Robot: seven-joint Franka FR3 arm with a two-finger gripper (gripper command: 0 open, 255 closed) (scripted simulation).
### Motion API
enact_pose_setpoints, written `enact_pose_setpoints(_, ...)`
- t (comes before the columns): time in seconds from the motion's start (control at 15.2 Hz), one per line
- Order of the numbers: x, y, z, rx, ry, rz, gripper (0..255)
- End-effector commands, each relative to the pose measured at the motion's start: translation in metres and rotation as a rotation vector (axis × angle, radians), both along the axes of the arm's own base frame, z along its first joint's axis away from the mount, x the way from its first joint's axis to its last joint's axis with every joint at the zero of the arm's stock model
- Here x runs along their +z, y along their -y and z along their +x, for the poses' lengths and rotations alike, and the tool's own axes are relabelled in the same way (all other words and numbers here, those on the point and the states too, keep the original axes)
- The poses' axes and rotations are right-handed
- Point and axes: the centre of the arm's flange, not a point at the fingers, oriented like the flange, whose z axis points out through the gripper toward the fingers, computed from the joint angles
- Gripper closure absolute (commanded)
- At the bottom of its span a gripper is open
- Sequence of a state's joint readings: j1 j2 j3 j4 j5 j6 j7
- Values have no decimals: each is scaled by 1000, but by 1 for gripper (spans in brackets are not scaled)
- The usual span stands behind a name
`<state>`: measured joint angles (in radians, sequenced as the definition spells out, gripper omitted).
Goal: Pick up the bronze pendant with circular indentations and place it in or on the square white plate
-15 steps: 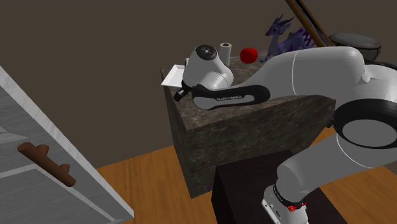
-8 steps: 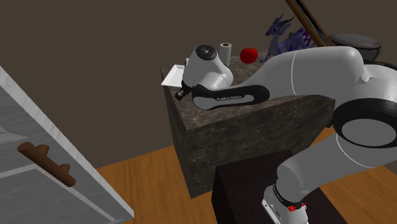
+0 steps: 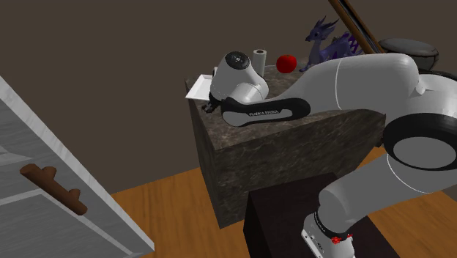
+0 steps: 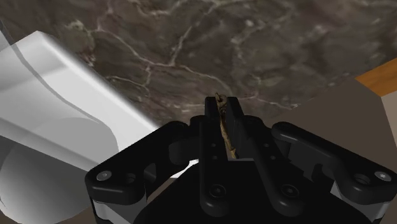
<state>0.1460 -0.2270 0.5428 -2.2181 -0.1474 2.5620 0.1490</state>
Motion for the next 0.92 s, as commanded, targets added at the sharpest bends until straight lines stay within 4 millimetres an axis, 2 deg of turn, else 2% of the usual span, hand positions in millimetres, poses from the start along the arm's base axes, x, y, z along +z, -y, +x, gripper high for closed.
enact_pose_setpoints(0.0, 0, 0, 0, 0, 0, 0, 255)
enact_pose_setpoints(0.86, 69, 0, 0, 0, 0, 0, 255)
